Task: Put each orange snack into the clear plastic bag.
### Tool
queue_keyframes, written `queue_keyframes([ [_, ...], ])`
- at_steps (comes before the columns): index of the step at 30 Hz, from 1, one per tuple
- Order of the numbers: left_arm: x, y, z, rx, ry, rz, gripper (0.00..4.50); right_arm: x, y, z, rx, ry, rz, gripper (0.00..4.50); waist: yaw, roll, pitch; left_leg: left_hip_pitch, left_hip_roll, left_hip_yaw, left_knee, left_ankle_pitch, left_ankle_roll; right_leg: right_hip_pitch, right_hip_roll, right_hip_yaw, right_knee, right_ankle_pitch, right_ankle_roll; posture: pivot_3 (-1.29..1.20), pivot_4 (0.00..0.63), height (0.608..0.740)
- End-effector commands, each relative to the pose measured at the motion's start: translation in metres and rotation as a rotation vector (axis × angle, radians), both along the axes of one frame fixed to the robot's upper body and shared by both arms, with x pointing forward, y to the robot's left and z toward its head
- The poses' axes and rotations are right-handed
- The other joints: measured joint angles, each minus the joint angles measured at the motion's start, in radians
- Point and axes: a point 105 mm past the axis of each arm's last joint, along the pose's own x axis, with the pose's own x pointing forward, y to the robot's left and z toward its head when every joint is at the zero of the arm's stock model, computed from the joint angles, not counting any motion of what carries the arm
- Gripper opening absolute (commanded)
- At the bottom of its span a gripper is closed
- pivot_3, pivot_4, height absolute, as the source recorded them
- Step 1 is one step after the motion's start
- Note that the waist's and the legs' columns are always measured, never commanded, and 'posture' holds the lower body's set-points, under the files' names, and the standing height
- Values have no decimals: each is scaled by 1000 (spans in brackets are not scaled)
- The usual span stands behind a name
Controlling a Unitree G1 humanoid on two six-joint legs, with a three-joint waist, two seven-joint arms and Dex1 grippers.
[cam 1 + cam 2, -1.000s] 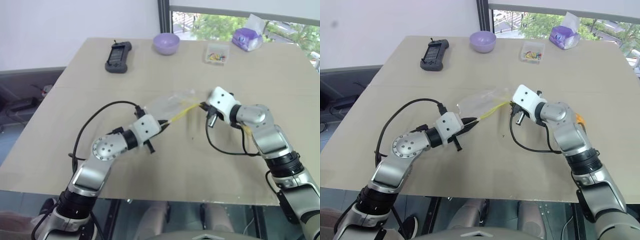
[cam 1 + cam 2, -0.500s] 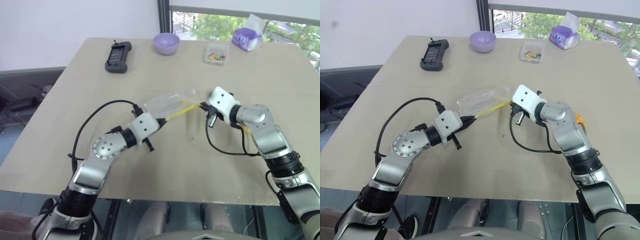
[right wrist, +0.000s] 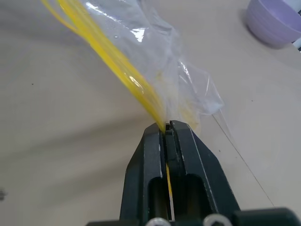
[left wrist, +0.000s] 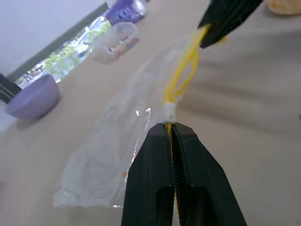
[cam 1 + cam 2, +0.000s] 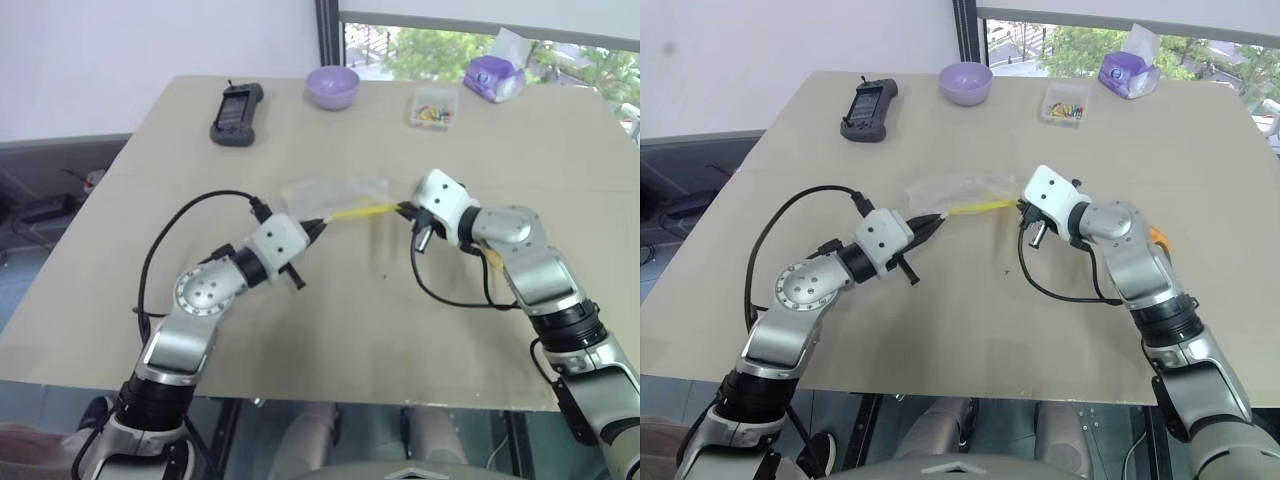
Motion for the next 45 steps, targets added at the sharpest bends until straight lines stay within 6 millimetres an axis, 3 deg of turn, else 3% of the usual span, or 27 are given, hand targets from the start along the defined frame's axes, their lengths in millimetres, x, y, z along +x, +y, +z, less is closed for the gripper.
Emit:
queue_keyframes([
  [1,3,7,16,-61,-54,21,72,-2,-3,26,17,-80,8,0,0,0,0,0,0,0,0,0,0,0,0,0,0,0,0,0,150,740],
  [5,2,7,8,-69,-31,-4,72,-4,-6,39,19,-106,12,0,-1,0,0,0,0,0,0,0,0,0,0,0,0,0,0,0,150,740],
  [16,14,10,16,-213,-172,-17,72,-18,-16,68,-61,-162,16,0,1,0,0,0,0,0,0,0,0,0,0,0,0,0,0,0,150,740],
  [25,18,-2,13,-235,-212,-86,72,-16,-41,67,-135,-162,-62,0,1,0,0,-1,0,1,1,0,0,0,-1,-1,0,0,0,0,150,740],
  [29,19,-3,12,-231,-212,-94,0,-19,-50,63,-176,-128,-46,1236,3,0,0,-1,-1,1,1,0,0,0,-1,-1,0,0,0,0,150,740],
  [32,20,-4,10,-227,-206,-100,0,-18,-56,65,-201,-150,-61,2728,-2,0,0,-1,0,2,1,0,0,0,-1,-1,0,0,0,0,150,740],
  [33,20,-4,10,-228,-201,-101,0,-20,-58,63,-217,-133,-50,3021,-2,0,0,-1,0,2,1,0,0,0,-1,-1,0,0,0,0,150,740],
  [37,21,-4,9,-228,-188,-97,0,-28,-57,72,-155,-123,-12,3021,2,0,0,-1,0,2,1,0,0,0,-1,-1,0,0,0,0,150,740],
  [42,22,-7,6,-229,-165,-97,0,-38,-21,93,96,-155,96,3021,-4,0,0,0,0,1,1,0,0,0,0,-1,1,0,0,0,150,740],
  [45,22,-9,6,-230,-158,-97,0,-39,-5,94,133,-196,127,3021,0,0,0,0,0,0,2,0,0,0,0,-1,1,0,0,0,150,740],
])
